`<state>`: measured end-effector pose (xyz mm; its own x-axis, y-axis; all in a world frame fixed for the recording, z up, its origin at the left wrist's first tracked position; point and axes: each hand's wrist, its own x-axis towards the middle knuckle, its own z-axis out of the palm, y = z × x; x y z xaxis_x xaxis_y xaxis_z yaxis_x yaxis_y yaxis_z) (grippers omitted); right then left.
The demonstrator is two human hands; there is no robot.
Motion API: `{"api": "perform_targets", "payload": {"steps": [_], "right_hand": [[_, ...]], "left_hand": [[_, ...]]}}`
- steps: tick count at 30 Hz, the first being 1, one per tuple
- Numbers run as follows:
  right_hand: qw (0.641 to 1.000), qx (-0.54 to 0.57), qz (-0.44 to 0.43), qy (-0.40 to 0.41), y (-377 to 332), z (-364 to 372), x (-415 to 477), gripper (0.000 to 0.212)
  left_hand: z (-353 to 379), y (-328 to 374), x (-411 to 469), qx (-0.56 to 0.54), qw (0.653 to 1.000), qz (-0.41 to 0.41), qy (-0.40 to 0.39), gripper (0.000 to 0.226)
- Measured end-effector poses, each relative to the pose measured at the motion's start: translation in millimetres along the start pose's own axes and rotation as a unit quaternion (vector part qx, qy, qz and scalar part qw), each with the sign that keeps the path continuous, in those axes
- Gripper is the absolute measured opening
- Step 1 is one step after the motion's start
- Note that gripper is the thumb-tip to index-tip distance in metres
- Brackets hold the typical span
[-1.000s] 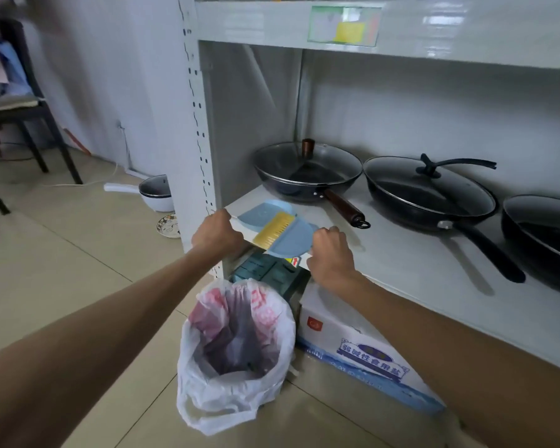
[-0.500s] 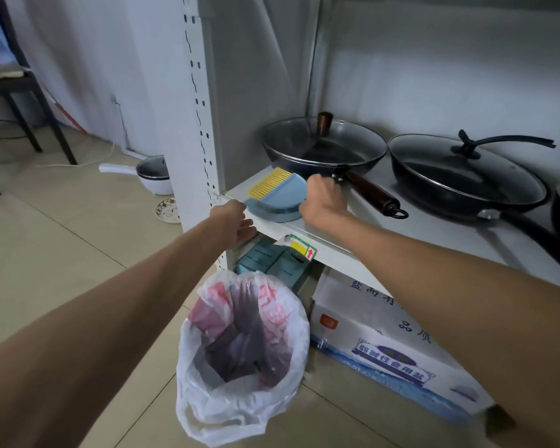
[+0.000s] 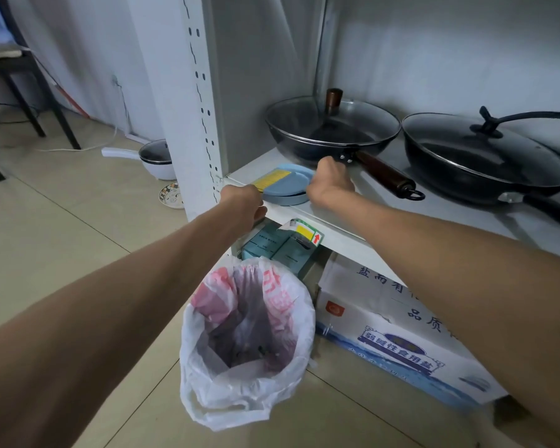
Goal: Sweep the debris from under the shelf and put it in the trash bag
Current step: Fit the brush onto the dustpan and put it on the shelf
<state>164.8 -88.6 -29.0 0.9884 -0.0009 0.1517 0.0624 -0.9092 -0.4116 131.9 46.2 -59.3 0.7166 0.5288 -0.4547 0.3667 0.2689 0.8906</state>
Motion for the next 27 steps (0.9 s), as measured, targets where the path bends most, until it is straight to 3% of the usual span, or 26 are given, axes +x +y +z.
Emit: {"api": "perform_targets", "payload": {"steps": [3,9,13,16,18,21,27], "right_hand": [[0.997,0.062,0.038,0.003,3,2,5,0.030],[0.986,0.143,0.087,0.012,6,4,12,0.032],[0.976,0.170,0.135,0.027,14,1,12,0.038],[0.951,0.245,0.189,0.024,20,2,8,0.041],[0.914,0.338,0.225,0.004,23,3,5,0.043],[0.872,0.425,0.239,-0.038,29,2,1,0.032],[0.853,0.463,0.234,-0.054,39,0,1,0.021]], "left_hand": [[3,-1,3,0.012,1.000,0.008,0.003,0.013],[6,1,4,-0.011,1.000,-0.017,0.014,0.012],[8,-1,9,-0.007,1.000,0.008,-0.004,0.004],[7,0,5,0.003,1.000,-0.017,0.000,0.004],[8,1,8,0.017,1.000,-0.016,-0.002,0.007],[7,-1,7,0.012,1.000,-0.009,-0.015,0.001],[9,2,8,0.024,1.000,-0.003,-0.013,0.015]]}}
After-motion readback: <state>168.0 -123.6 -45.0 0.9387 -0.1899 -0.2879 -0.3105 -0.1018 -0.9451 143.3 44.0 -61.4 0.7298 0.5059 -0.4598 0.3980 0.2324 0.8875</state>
